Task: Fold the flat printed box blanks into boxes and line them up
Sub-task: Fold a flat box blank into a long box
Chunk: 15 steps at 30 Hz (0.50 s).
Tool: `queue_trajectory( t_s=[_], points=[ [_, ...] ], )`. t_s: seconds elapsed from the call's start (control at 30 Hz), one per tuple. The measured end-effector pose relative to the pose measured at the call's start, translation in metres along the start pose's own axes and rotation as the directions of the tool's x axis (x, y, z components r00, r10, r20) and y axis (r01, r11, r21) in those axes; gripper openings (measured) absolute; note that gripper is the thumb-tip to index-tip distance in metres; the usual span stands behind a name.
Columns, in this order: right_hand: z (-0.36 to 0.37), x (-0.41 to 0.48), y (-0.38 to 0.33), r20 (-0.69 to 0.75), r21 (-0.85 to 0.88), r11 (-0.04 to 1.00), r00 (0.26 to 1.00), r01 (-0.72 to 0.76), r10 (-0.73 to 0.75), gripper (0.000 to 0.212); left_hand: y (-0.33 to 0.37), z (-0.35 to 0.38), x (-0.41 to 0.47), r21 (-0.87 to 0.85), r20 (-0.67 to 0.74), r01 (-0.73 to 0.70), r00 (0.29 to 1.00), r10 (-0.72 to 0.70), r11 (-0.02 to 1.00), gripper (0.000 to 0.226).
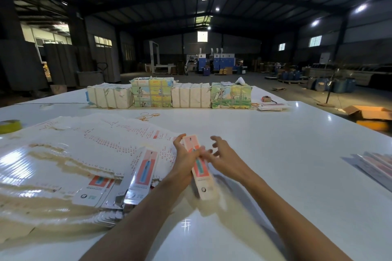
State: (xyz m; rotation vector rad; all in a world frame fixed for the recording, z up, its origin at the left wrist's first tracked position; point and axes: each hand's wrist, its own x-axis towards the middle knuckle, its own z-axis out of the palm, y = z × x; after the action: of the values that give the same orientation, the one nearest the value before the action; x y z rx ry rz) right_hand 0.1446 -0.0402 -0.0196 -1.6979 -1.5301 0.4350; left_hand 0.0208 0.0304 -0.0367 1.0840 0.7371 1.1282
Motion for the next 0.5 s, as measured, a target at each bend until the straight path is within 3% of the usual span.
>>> queue_trajectory(
  t_s=[0.07, 0.17, 0.27, 0.33, 0.37, 0.43, 0.47, 0.5],
  points=[
    [0.008, -0.009, -0.009, 0.08, -0.129, 0.989, 0.995, 0.07, -0.06, 0.065, 0.001, 0.005, -0.002, -0.151, -0.037, 0.024, 0.999, -0.03, 0.988, 0.07],
    [0.016, -0.02, -0.02, 0.015, -0.18, 0.983, 0.999, 0.046, -0.044, 0.044, 0.0, 0.01, -0.008, -0.333, 0.057, 0.102, 0.994, -0.088, 0.937, 0.059],
    [0.016, -0.026, -0.02, -0.042, -0.312, 0.95, 0.999, 0.013, -0.027, 0.054, -0.001, 0.015, -0.014, -0.262, 0.149, 0.156, 0.982, -0.12, 0.952, 0.049],
    [0.013, -0.028, -0.014, -0.023, -0.291, 0.957, 1.0, -0.008, 0.001, 0.055, 0.002, 0.014, -0.015, -0.171, 0.19, 0.188, 0.969, -0.154, 0.967, 0.053],
    [0.009, -0.029, -0.009, -0.01, -0.265, 0.964, 1.0, -0.014, 0.012, 0.051, 0.005, 0.013, -0.017, -0.074, 0.237, 0.189, 0.957, -0.167, 0.979, 0.058],
    [-0.006, -0.029, 0.008, -0.019, -0.257, 0.966, 0.999, -0.03, 0.026, 0.039, 0.014, 0.008, -0.021, 0.351, 0.307, 0.026, 0.941, -0.141, 0.936, 0.066],
    [-0.019, -0.03, 0.019, -0.045, -0.28, 0.958, 0.998, -0.057, 0.047, 0.036, 0.016, 0.002, -0.02, 0.621, 0.311, -0.147, 0.948, -0.071, 0.77, 0.065],
    [-0.036, -0.031, 0.032, -0.089, -0.319, 0.942, 0.993, -0.103, 0.078, 0.037, 0.016, -0.008, -0.014, 0.811, 0.318, -0.305, 0.946, 0.063, 0.499, 0.06]
  ],
)
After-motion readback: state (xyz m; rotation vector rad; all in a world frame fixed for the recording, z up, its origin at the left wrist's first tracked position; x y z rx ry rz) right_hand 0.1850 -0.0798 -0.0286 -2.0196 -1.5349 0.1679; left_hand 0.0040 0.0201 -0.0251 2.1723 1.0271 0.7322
